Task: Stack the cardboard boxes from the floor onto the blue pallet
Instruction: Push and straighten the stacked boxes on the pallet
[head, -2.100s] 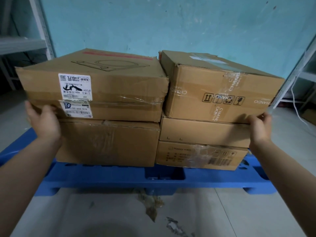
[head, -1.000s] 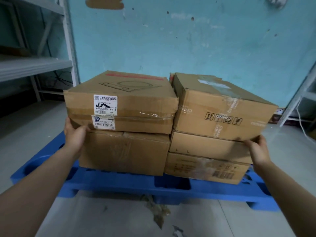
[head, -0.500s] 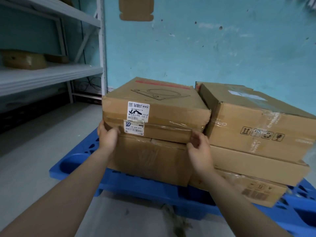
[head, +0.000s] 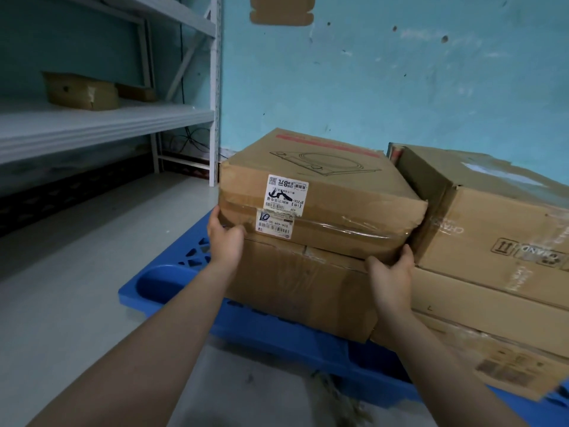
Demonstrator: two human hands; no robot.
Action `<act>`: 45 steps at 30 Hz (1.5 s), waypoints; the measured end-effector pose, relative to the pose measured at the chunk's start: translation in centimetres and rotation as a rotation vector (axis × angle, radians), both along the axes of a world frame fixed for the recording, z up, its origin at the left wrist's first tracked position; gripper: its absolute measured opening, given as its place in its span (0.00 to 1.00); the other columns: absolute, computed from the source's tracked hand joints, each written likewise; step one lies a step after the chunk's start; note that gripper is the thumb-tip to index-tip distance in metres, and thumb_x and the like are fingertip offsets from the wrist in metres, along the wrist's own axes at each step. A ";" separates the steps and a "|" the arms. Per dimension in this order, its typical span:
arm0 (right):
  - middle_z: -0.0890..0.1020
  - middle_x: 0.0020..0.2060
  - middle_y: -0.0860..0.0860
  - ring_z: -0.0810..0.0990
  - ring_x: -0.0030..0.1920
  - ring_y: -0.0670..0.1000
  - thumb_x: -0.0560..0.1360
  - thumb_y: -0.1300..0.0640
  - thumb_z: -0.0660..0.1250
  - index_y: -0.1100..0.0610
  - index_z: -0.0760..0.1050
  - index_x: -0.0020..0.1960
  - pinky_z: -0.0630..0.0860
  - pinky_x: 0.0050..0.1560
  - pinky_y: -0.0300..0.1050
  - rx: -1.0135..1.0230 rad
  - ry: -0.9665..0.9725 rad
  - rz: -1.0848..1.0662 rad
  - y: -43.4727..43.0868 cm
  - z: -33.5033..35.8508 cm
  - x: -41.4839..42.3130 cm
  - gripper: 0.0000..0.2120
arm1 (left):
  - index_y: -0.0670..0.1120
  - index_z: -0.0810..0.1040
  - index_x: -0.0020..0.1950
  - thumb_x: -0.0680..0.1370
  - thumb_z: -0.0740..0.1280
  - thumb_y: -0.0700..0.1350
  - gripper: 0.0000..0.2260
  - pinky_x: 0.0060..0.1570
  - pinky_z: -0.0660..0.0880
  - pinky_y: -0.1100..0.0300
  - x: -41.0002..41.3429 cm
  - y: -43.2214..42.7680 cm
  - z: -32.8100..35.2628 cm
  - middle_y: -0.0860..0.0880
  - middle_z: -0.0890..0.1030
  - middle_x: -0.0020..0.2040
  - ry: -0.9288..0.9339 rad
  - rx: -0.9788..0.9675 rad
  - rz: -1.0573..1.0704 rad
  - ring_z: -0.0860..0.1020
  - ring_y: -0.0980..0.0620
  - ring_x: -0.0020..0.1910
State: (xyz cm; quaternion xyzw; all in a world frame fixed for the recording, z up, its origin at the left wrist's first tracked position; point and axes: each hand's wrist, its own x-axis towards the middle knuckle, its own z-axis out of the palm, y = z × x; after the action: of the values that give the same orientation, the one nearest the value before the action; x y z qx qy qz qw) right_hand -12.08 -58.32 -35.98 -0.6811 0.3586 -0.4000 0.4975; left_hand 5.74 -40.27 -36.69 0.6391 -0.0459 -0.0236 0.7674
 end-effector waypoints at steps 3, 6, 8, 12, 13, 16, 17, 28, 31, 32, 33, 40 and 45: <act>0.66 0.74 0.53 0.67 0.71 0.57 0.75 0.57 0.66 0.54 0.54 0.78 0.65 0.70 0.51 0.028 -0.038 -0.013 -0.3 -0.1 -0.2 0.36 | 0.51 0.57 0.77 0.73 0.60 0.32 0.34 0.67 0.65 0.50 0.0 0.1 0.0 0.47 0.62 0.74 0.019 0.000 -0.004 0.66 0.47 0.68; 0.66 0.73 0.53 0.70 0.69 0.57 0.75 0.57 0.65 0.54 0.54 0.78 0.69 0.69 0.58 0.067 -0.064 0.002 -0.6 -0.1 -0.5 0.35 | 0.50 0.57 0.77 0.72 0.61 0.31 0.35 0.62 0.66 0.54 -0.1 0.2 0.0 0.47 0.61 0.74 0.024 -0.007 0.004 0.67 0.50 0.65; 0.66 0.73 0.53 0.72 0.67 0.60 0.75 0.58 0.65 0.54 0.54 0.78 0.71 0.66 0.61 0.090 -0.067 0.012 -0.6 -0.1 -0.7 0.36 | 0.50 0.58 0.76 0.71 0.61 0.31 0.35 0.60 0.65 0.56 -0.5 0.3 0.0 0.47 0.62 0.73 0.022 -0.013 0.015 0.66 0.52 0.62; 0.62 0.71 0.54 0.74 0.63 0.64 0.75 0.58 0.65 0.55 0.54 0.78 0.72 0.63 0.63 0.105 -0.078 0.010 -0.3 -0.3 -0.9 0.35 | 0.48 0.58 0.76 0.69 0.62 0.30 0.37 0.67 0.66 0.50 -1.0 0.4 0.0 0.46 0.63 0.72 0.034 -0.014 0.016 0.67 0.48 0.66; 0.61 0.71 0.54 0.75 0.63 0.64 0.75 0.58 0.65 0.55 0.54 0.78 0.73 0.63 0.63 0.105 -0.084 0.006 -0.1 -0.4 -1.0 0.35 | 0.48 0.58 0.76 0.69 0.62 0.31 0.37 0.67 0.66 0.49 -1.2 0.5 0.1 0.46 0.63 0.72 0.037 -0.010 0.010 0.66 0.48 0.66; 0.61 0.70 0.54 0.75 0.62 0.64 0.75 0.60 0.66 0.55 0.55 0.78 0.74 0.62 0.62 0.130 -0.079 0.019 0.3 -0.4 -1.1 0.35 | 0.48 0.59 0.76 0.69 0.62 0.33 0.35 0.64 0.65 0.53 -1.5 1.0 0.1 0.46 0.62 0.72 0.049 -0.007 0.026 0.66 0.48 0.65; 0.62 0.69 0.54 0.76 0.62 0.63 0.75 0.61 0.66 0.55 0.56 0.78 0.74 0.62 0.62 0.143 -0.085 0.037 0.4 -0.2 -1.2 0.34 | 0.48 0.61 0.75 0.70 0.62 0.34 0.33 0.64 0.65 0.53 -1.8 0.8 0.2 0.46 0.62 0.72 0.048 0.003 0.059 0.66 0.48 0.66; 0.76 0.54 0.56 0.75 0.40 0.41 0.74 0.63 0.64 0.57 0.72 0.53 0.68 0.45 0.42 -0.197 -0.080 -0.465 -8.7 1.1 -15.6 0.08 | 0.55 0.73 0.56 0.76 0.62 0.35 0.16 0.51 0.70 0.72 -14.0 -11.1 3.2 0.51 0.67 0.65 -0.415 0.034 -0.019 0.71 0.52 0.62; 0.69 0.64 0.56 0.75 0.53 0.50 0.75 0.60 0.62 0.59 0.70 0.65 0.67 0.52 0.42 -0.133 -0.065 -0.572 -13.8 2.3 -20.9 0.19 | 0.59 0.73 0.60 0.78 0.61 0.36 0.19 0.53 0.70 0.69 -17.5 -13.9 2.9 0.55 0.71 0.63 -0.504 0.072 -0.260 0.72 0.56 0.61; 0.68 0.67 0.55 0.74 0.56 0.53 0.75 0.59 0.61 0.58 0.67 0.69 0.69 0.55 0.45 -0.075 -0.045 -0.552 -15.2 2.4 -22.3 0.22 | 0.58 0.72 0.63 0.79 0.61 0.37 0.19 0.57 0.70 0.66 -18.3 -14.8 3.0 0.55 0.71 0.65 -0.482 0.085 -0.347 0.71 0.56 0.62; 0.67 0.70 0.55 0.73 0.59 0.54 0.76 0.58 0.61 0.56 0.64 0.73 0.71 0.58 0.48 -0.018 -0.029 -0.510 -16.3 2.5 -23.2 0.25 | 0.57 0.70 0.67 0.79 0.61 0.37 0.20 0.61 0.70 0.61 -19.0 -15.6 3.1 0.54 0.70 0.67 -0.450 0.099 -0.422 0.70 0.56 0.64; 0.63 0.76 0.51 0.63 0.74 0.55 0.75 0.62 0.62 0.52 0.53 0.79 0.62 0.70 0.52 0.109 0.009 -0.210 -18.9 2.0 -23.9 0.35 | 0.51 0.58 0.77 0.79 0.60 0.37 0.28 0.71 0.62 0.52 -22.0 -19.2 3.3 0.51 0.59 0.75 -0.377 0.181 -0.470 0.64 0.52 0.70; 0.62 0.76 0.49 0.62 0.74 0.54 0.75 0.59 0.63 0.51 0.51 0.79 0.60 0.69 0.53 0.118 -0.004 -0.154 -20.5 2.4 -24.1 0.36 | 0.53 0.58 0.77 0.79 0.61 0.40 0.27 0.63 0.70 0.54 -22.4 -20.1 1.5 0.52 0.60 0.74 -0.251 0.111 -0.454 0.71 0.56 0.63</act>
State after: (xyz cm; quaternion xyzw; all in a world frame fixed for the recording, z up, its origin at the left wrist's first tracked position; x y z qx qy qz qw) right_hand -36.18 -78.82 -33.59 -0.6203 0.4318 -0.4166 0.5052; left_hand -16.65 -60.34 -35.19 0.6514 -0.2816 -0.1179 0.6946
